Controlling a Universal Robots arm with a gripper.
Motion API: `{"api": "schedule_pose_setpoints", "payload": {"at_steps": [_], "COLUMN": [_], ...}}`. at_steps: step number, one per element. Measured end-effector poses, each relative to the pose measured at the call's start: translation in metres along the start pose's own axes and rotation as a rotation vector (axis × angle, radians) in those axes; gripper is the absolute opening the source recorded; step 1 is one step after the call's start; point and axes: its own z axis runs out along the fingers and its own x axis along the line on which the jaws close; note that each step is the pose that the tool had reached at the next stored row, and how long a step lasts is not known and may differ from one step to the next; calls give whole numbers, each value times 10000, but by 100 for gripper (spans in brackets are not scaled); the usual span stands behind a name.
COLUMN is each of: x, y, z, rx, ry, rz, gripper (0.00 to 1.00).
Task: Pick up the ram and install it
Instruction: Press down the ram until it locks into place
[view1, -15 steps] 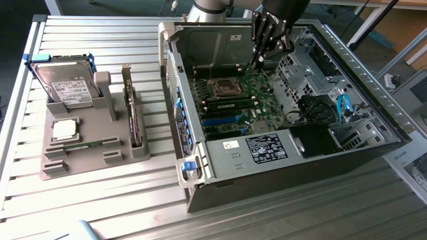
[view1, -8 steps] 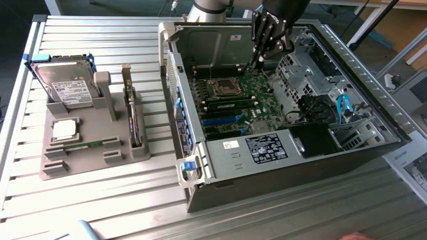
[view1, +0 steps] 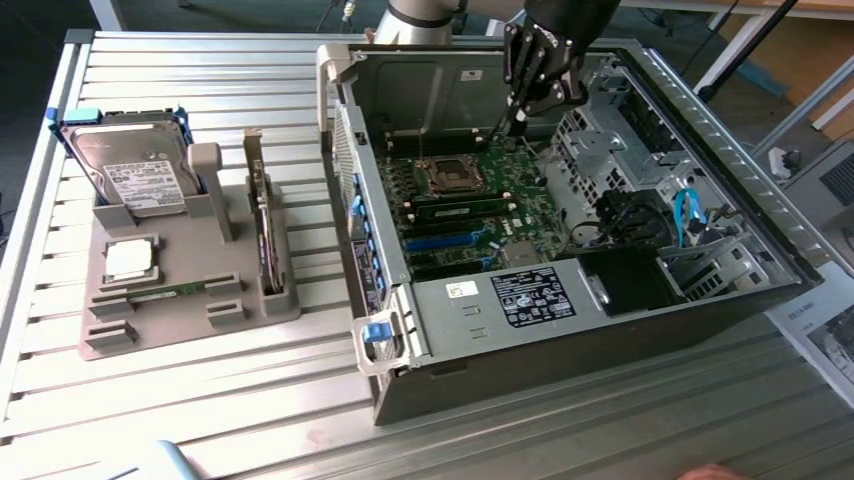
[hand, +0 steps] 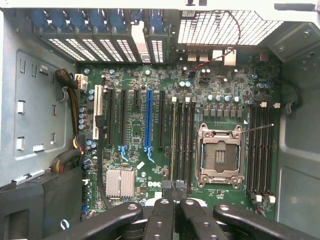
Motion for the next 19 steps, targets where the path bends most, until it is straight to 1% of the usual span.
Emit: {"api": "schedule_pose_setpoints", "payload": {"at_steps": [16, 17, 18, 19], "x": [0, 1, 2, 4], "y": [0, -7, -37, -104], "z": [0, 0, -1, -4], "rx": [0, 0, 0, 0], "ry": [1, 1, 0, 0], "rz": [-1, -1, 0, 0], "gripper": [10, 10, 10, 10]}}
